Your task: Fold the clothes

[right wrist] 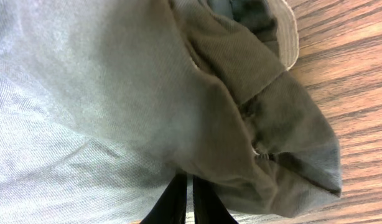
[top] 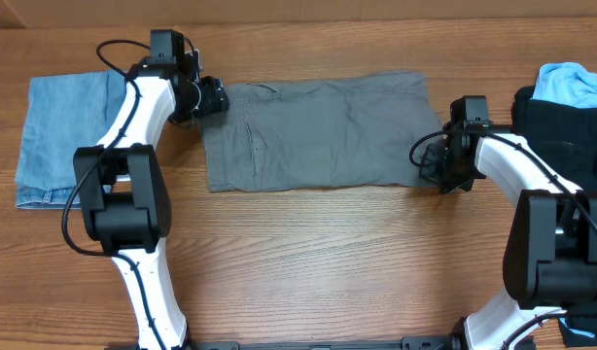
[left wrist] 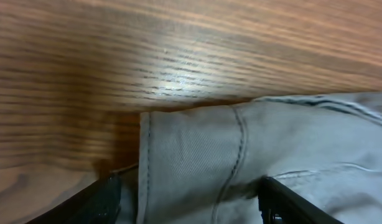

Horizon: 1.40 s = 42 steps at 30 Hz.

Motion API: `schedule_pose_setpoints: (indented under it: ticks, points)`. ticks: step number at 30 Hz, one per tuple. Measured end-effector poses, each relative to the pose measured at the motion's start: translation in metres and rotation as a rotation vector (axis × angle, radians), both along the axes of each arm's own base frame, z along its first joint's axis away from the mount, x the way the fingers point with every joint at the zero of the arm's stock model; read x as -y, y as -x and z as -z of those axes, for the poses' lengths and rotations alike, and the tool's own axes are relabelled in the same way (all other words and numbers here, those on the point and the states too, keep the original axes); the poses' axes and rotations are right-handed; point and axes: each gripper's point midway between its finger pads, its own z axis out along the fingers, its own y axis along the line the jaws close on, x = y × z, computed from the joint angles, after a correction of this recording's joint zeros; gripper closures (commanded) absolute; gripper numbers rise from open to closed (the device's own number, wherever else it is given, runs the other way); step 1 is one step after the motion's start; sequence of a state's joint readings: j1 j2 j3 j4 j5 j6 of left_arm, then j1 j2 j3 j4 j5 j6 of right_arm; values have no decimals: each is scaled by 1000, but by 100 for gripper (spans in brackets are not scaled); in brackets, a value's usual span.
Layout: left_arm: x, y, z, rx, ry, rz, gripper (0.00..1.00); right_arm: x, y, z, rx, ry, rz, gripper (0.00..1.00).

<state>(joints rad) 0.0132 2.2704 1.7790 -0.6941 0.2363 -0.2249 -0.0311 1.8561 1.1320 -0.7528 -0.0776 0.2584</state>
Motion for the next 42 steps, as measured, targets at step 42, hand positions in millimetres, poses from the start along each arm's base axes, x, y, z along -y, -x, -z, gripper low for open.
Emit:
schedule_pose_setpoints:
  ticks: [42]
  points:
    - [-9, 109, -6, -441, -19, -88, 77, 1, 4, -6, -31, 6, 2, 96]
